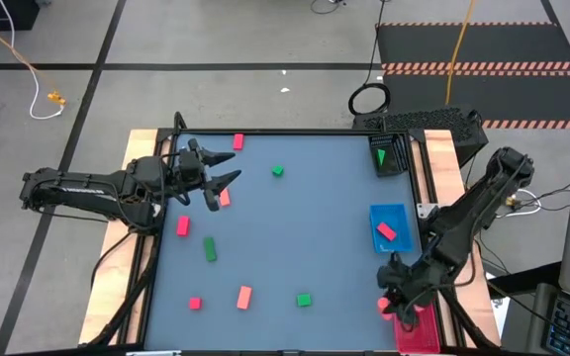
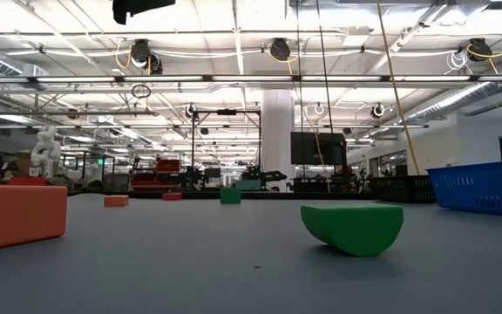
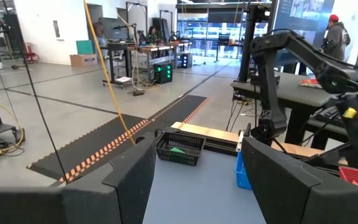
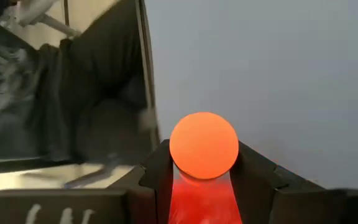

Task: Sort & place blocks by color
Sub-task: Put the orange block into the red bin

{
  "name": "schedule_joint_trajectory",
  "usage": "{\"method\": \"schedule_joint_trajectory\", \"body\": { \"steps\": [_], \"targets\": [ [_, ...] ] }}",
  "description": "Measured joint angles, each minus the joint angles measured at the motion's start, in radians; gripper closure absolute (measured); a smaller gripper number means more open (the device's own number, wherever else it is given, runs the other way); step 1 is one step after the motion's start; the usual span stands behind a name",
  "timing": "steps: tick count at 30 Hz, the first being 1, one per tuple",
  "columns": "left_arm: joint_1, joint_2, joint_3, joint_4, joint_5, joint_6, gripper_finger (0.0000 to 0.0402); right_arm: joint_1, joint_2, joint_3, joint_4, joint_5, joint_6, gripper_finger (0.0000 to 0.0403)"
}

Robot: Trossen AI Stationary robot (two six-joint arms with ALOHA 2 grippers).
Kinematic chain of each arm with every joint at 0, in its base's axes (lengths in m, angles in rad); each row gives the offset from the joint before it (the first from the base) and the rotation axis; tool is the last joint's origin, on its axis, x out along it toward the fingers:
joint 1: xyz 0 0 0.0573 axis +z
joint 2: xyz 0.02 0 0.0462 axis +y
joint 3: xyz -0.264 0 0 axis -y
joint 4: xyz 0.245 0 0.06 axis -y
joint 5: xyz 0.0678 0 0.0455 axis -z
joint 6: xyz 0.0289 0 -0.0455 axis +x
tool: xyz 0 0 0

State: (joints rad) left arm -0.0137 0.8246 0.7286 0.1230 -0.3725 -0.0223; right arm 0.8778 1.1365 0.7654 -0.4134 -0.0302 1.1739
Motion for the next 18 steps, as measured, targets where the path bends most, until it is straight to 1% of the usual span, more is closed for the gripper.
{"method": "schedule_joint_trajectory", "body": {
  "steps": [4, 8, 14, 16, 18],
  "targets": [
    [0.000, 0.000, 0.000, 0.000, 0.000, 0.011, 0.0163, 0.021, -0.038, 0.000, -0.065, -0.134, 0.176, 0.0287],
    [0.000, 0.000, 0.000, 0.000, 0.000, 0.015, 0.0163, 0.047, -0.034, -0.003, -0.103, -0.233, 0.272, 0.0287],
    [0.000, 0.000, 0.000, 0.000, 0.000, 0.016, 0.0163, 0.063, -0.033, -0.063, -0.080, -0.237, 0.398, 0.0284],
    [0.000, 0.000, 0.000, 0.000, 0.000, 0.016, 0.0163, 0.063, -0.033, -0.080, -0.073, -0.238, 0.431, 0.0250],
    [0.000, 0.000, 0.000, 0.000, 0.000, 0.016, 0.0163, 0.063, -0.033, -0.095, -0.074, -0.237, 0.459, 0.0199]
  ]
}}
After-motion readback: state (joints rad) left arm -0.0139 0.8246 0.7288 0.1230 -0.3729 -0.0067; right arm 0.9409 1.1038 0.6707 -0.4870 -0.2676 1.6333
